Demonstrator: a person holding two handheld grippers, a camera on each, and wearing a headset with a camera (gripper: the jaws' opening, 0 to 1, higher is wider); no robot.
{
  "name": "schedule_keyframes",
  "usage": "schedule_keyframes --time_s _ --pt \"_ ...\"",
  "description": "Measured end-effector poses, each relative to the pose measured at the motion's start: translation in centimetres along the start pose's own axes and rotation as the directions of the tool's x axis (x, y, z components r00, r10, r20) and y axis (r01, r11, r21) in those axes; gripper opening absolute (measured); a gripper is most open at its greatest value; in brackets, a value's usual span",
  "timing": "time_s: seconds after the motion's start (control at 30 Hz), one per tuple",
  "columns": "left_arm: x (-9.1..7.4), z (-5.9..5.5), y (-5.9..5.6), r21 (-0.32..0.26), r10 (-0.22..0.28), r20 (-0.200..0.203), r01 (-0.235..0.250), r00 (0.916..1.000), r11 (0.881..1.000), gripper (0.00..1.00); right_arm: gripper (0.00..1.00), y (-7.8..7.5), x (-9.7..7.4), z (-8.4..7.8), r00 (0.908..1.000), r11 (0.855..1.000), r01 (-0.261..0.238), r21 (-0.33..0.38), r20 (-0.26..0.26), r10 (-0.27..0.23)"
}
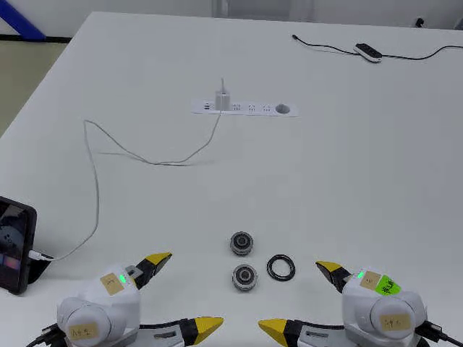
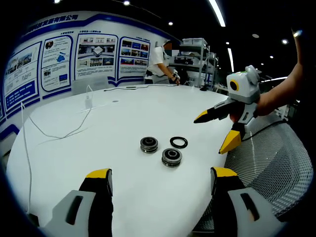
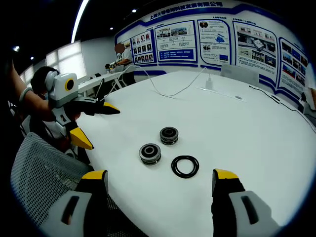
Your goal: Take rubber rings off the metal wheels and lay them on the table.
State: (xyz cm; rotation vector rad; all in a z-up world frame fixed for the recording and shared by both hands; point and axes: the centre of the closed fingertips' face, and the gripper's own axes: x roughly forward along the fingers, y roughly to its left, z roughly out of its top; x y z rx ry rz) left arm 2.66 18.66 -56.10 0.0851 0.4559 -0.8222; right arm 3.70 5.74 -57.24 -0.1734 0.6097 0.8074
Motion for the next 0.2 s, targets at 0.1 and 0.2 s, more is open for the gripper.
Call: schedule_keyframes --time_s 0.1,0.2 --pt "-0.04 -0.01 -0.01 0.0 0.001 -0.002 -0.001 1.0 1.0 0.83 0.88 0.0 0.04 -0.07 1.0 1.0 0.001 0.001 -0.003 -0.001" --pt "-0.12 -0.12 0.07 -0.002 0.003 -0.005 -0.003 1.0 1.0 0.83 0.88 0.0 0.1 -0.15 1.0 1.0 -0.001 0.005 -0.004 0.001"
